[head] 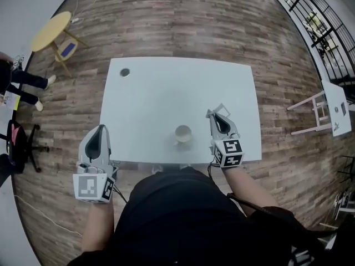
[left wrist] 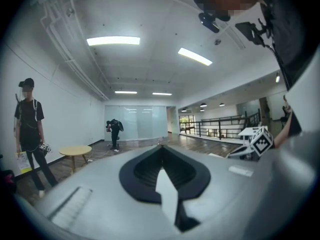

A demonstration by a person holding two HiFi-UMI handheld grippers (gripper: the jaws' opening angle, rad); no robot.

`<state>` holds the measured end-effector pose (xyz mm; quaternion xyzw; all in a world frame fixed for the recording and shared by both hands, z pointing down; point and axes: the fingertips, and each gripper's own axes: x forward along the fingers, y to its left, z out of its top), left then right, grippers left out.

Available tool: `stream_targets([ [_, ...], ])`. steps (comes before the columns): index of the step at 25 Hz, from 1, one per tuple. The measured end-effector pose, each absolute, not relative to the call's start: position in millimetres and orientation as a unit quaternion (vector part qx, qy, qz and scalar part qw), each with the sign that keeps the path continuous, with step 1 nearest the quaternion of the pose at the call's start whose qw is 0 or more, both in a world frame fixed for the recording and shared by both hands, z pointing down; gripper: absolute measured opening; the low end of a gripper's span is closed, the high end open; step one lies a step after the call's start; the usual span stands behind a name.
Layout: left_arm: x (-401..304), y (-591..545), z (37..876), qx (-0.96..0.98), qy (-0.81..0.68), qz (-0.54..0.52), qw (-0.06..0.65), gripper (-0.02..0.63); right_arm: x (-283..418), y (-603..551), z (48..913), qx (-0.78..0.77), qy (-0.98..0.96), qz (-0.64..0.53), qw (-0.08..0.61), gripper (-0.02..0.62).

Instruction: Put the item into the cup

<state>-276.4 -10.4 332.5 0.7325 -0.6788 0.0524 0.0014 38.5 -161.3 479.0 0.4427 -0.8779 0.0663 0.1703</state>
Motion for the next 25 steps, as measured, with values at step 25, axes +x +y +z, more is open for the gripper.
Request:
stream_targets([
  [25,-314,34,339,0.690,-0.722,0.042,0.011,0.000,-34,-150,475,0.367,-0.913,0.046,0.171,0.018],
])
